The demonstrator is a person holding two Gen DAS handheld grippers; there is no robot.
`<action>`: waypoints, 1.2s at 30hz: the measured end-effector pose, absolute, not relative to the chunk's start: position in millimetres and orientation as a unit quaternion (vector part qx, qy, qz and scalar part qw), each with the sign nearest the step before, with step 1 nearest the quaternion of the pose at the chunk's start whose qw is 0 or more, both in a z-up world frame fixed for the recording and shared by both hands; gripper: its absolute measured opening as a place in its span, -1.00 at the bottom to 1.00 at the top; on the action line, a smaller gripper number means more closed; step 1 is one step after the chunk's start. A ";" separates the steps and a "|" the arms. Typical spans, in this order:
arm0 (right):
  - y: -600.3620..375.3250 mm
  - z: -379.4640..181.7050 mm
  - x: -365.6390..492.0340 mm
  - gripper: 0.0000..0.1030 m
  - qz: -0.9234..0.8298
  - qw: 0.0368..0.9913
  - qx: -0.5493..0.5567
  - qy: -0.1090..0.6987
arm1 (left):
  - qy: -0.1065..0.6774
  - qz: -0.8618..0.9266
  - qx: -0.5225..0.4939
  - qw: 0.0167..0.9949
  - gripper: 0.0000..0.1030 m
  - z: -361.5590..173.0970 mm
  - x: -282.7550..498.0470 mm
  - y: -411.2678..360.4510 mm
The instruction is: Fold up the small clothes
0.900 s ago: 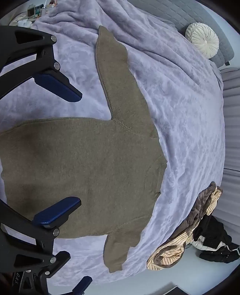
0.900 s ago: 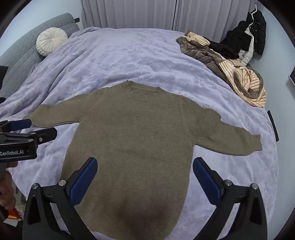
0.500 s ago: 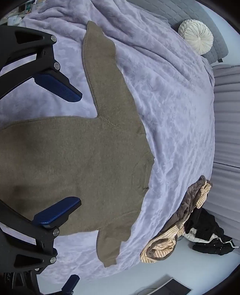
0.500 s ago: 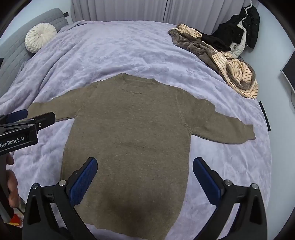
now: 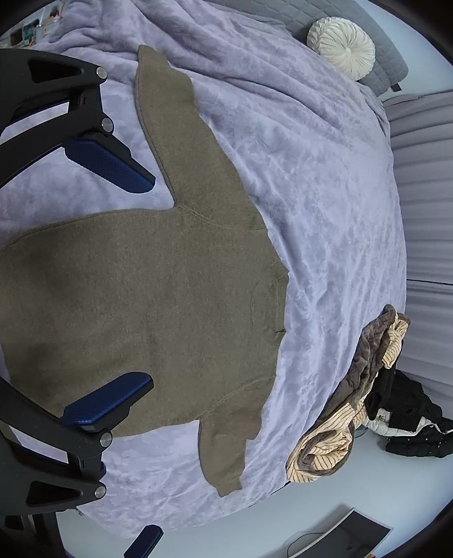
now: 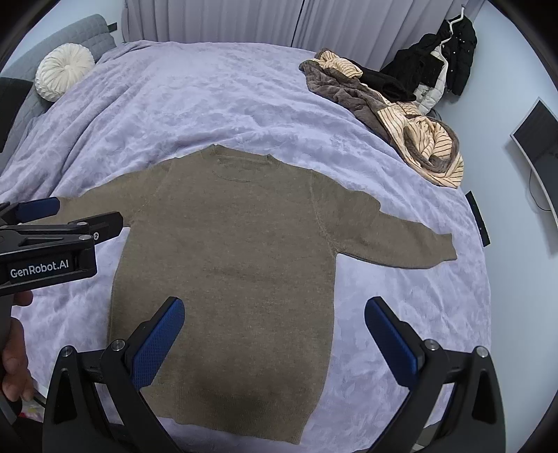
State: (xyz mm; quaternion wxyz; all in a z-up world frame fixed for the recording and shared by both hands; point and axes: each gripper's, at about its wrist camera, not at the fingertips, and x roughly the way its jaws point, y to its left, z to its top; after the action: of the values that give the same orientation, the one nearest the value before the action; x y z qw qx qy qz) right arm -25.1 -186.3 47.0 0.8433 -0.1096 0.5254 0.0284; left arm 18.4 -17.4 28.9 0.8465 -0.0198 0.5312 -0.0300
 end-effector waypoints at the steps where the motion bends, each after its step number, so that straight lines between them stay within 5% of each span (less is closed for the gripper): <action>1: -187.4 46.3 -22.5 1.00 0.031 0.844 -0.108 0.525 | 0.533 -0.024 -0.014 0.846 1.00 30.6 18.4 -20.7; 36: -236.0 40.3 16.8 1.00 0.076 0.848 -0.080 0.519 | 0.574 0.042 -0.022 0.818 1.00 34.4 27.8 -42.9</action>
State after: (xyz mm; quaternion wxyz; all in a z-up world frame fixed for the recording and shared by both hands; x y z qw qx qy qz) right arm 16.8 -235.9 40.3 0.8476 -0.0800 0.5191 0.0761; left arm 27.8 -42.9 34.4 0.8176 -0.0217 0.5738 0.0420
